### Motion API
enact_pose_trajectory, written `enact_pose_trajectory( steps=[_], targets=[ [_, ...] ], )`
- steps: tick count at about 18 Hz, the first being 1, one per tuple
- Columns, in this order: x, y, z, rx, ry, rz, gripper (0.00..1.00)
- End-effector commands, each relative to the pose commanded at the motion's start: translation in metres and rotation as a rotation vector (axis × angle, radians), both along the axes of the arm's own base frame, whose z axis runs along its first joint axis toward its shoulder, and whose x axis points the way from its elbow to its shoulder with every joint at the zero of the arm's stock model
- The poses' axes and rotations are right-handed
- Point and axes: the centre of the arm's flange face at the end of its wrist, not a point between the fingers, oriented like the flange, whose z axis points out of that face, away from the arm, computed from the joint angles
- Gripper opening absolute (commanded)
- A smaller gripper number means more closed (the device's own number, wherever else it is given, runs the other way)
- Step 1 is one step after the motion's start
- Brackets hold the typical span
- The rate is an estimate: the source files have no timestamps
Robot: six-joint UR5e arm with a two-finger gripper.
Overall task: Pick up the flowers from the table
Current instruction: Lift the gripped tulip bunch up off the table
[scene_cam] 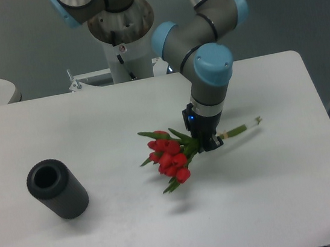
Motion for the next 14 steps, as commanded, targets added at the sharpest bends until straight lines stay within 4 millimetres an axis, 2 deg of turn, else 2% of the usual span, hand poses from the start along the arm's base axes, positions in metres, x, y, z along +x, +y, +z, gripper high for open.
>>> enact_pose_trajectory(
  steps=[3, 6, 11, 14],
  targets=[
    [-0.003, 0.014, 0.027, 0.030, 0.022, 0.018, 0.31],
    [-0.003, 0.036, 0.050, 0.111, -0.052, 0.106, 0.31],
    [0.001, 0.055, 0.067, 0.229, -0.205, 0.195, 0.32],
    [-0.002, 0.056, 0.075, 0.279, -0.264, 0.223, 0.32]
  ],
)
